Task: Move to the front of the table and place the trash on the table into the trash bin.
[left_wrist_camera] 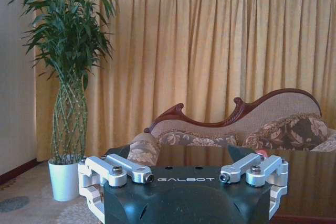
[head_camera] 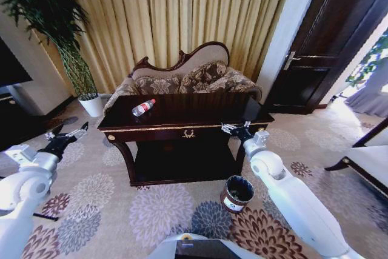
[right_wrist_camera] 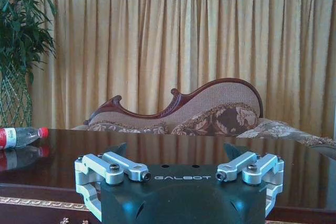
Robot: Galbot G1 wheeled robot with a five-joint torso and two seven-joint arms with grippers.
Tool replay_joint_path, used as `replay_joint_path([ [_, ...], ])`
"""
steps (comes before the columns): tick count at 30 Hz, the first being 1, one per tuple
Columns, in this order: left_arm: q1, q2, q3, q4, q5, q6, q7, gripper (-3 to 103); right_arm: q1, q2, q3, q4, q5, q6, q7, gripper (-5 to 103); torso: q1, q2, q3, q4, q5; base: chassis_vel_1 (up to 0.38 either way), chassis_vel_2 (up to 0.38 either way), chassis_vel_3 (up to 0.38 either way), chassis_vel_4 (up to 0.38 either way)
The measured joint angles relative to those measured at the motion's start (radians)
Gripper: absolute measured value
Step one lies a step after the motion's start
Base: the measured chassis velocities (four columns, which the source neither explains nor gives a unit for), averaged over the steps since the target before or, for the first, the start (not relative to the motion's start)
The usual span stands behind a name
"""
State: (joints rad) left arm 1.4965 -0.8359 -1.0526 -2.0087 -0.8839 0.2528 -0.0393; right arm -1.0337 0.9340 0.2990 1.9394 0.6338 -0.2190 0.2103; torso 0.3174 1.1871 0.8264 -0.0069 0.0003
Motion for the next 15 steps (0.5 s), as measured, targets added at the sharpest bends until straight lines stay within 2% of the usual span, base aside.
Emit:
replay_joint_path([
  [8,-0.001,0.000,0.009,-0.010,-0.004,-0.016,0.008,100,-0.006,-0.002,-0.005,0.000,0.000,0.003,-0.011,100,0.000,0.000,0.000,-0.0001,0.0000,-0.048,0.043,0.043,-0.044],
  [15,0.002,0.001,0.010,-0.013,-0.004,-0.018,0.008,100,-0.013,0.002,-0.006,0.002,-0.001,0.008,-0.015,100,0.000,0.000,0.000,0.0000,-0.0001,-0.108,0.113,0.103,-0.116],
])
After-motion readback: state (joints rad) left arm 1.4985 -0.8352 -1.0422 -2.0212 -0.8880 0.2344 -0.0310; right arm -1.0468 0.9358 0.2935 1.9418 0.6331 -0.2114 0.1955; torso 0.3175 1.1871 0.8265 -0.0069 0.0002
